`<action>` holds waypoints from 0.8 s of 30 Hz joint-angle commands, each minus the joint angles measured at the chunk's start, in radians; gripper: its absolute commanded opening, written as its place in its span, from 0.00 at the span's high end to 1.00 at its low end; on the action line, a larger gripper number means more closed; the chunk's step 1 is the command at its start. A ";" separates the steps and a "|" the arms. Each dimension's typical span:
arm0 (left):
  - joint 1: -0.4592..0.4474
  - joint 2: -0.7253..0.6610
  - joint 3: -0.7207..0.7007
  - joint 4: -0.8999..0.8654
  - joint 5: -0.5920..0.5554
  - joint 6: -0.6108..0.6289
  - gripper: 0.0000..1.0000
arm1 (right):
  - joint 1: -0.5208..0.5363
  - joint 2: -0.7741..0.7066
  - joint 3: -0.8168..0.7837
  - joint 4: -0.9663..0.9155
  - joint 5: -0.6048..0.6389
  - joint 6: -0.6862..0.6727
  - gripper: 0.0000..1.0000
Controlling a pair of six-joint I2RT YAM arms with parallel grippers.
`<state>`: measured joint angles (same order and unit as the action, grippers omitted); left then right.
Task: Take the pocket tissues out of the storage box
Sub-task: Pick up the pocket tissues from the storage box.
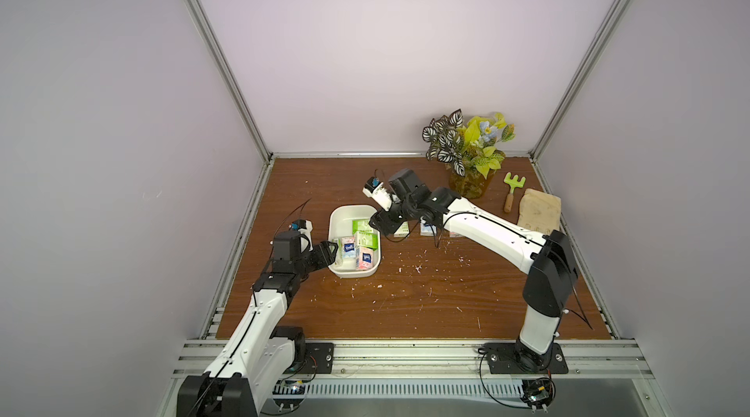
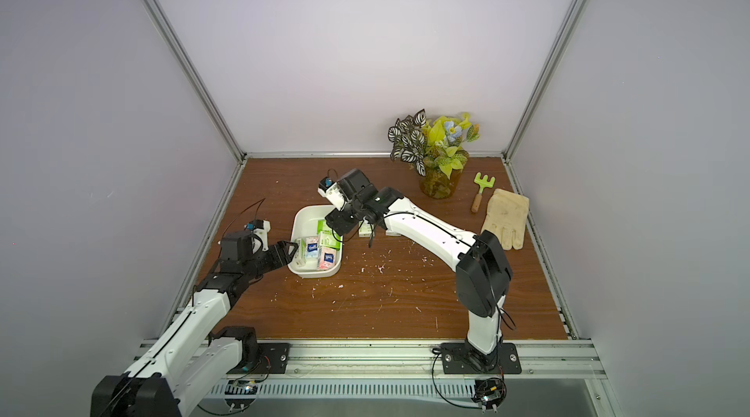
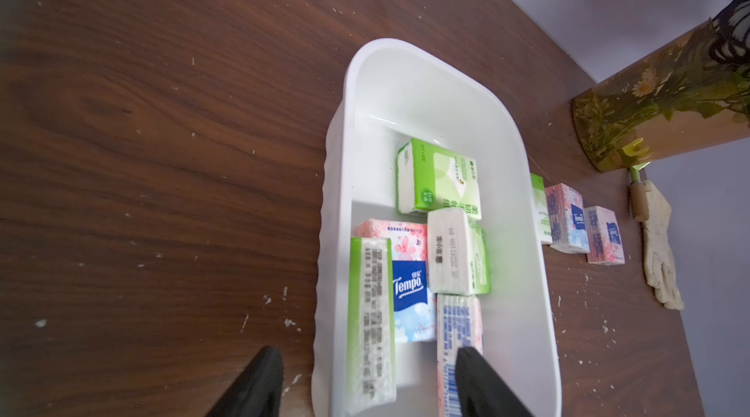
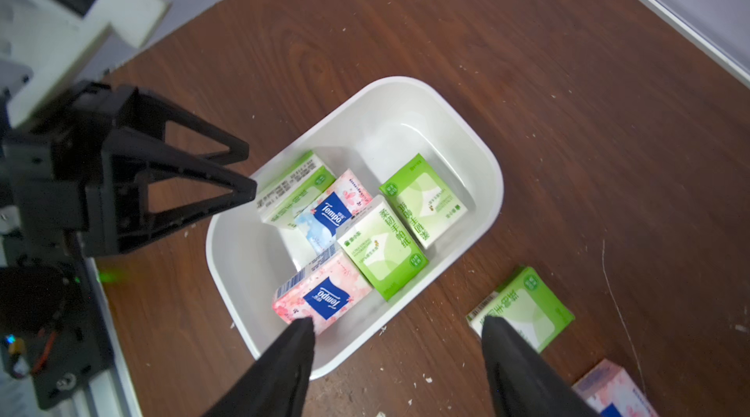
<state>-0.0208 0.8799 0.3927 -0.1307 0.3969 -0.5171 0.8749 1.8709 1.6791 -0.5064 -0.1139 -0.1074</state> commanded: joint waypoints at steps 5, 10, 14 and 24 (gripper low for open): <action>0.009 0.012 -0.006 0.034 0.021 -0.017 0.43 | 0.034 0.128 0.171 -0.147 -0.045 -0.455 0.29; 0.009 0.032 -0.005 0.036 0.016 -0.009 0.48 | 0.041 0.223 0.271 -0.239 -0.028 -0.602 0.31; 0.010 0.048 -0.004 0.040 0.016 -0.003 0.50 | 0.042 0.285 0.335 -0.287 -0.017 -0.660 0.33; 0.009 0.089 -0.002 0.046 0.015 0.013 0.59 | 0.047 0.383 0.403 -0.308 0.029 -0.703 0.33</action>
<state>-0.0208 0.9630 0.3878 -0.0998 0.4068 -0.5194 0.9154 2.2498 2.0411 -0.7795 -0.1051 -0.7761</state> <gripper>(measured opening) 0.417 0.672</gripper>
